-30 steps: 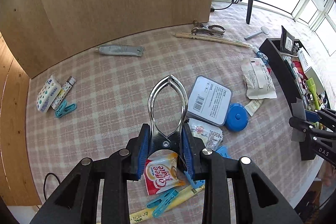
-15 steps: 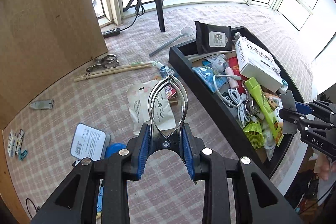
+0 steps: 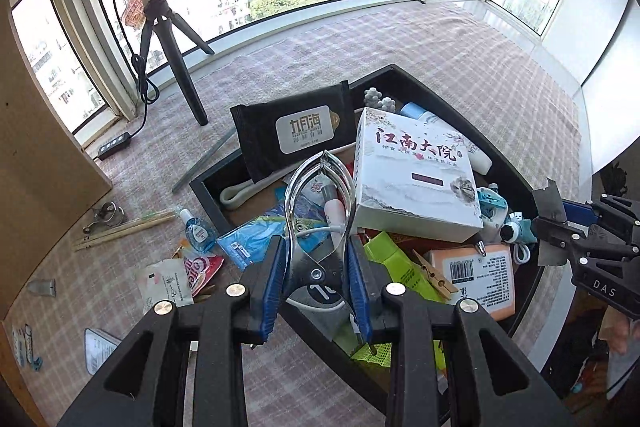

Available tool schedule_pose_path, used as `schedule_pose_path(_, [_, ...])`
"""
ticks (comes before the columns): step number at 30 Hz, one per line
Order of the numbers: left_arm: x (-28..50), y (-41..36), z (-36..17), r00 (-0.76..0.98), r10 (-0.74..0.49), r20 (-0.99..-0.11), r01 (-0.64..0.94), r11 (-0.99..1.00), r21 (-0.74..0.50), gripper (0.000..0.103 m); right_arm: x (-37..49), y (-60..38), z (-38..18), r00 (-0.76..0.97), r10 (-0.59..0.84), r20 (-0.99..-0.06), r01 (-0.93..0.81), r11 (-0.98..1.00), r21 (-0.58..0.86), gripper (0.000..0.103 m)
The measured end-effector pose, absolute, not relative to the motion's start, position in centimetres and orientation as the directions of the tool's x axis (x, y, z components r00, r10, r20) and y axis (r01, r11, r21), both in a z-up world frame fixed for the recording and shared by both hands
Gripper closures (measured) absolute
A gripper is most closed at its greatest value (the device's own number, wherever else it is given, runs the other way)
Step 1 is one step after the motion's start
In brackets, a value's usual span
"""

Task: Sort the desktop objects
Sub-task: 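Carry the grey pouch and metal clip to the black tray and release both, then move both grippers back over the table toward the white tin and Coffee-mate packet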

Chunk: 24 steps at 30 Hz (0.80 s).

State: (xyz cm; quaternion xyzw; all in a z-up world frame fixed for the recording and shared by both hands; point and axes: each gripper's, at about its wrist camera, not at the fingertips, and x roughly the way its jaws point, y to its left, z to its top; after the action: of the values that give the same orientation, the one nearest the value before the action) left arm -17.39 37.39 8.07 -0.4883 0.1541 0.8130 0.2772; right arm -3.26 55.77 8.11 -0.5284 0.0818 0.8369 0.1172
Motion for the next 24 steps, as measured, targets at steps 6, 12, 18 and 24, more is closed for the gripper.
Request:
schedule_pose_path(6, [-17.8, 37.7, 9.2, -0.416, 0.3, -0.858, -0.582, -0.813, -0.002, 0.047, -3.8, 56.6, 8.8, -0.432, 0.141, -0.891, -0.291, -0.957, -0.01, 0.041])
schedule_pose_path(12, [-18.2, 36.4, 9.1, -0.415, 0.281, -0.865, -0.563, -0.827, 0.001, 0.049, -4.6, 56.4, 8.7, -0.441, 0.116, -0.89, -0.286, -0.958, 0.016, 0.041])
schedule_pose_path(18, [-18.6, 34.8, 8.9, -0.404, 0.277, -0.872, -0.541, -0.841, -0.017, 0.051, -4.9, 56.7, 8.5, -0.43, 0.089, -0.898, -0.291, -0.956, 0.044, 0.036])
schedule_pose_path(24, [-18.4, 34.2, 8.9, -0.398, 0.279, -0.874, -0.54, -0.841, -0.022, 0.051, -5.1, 56.7, 8.7, -0.443, 0.097, -0.891, -0.281, -0.959, 0.035, 0.027])
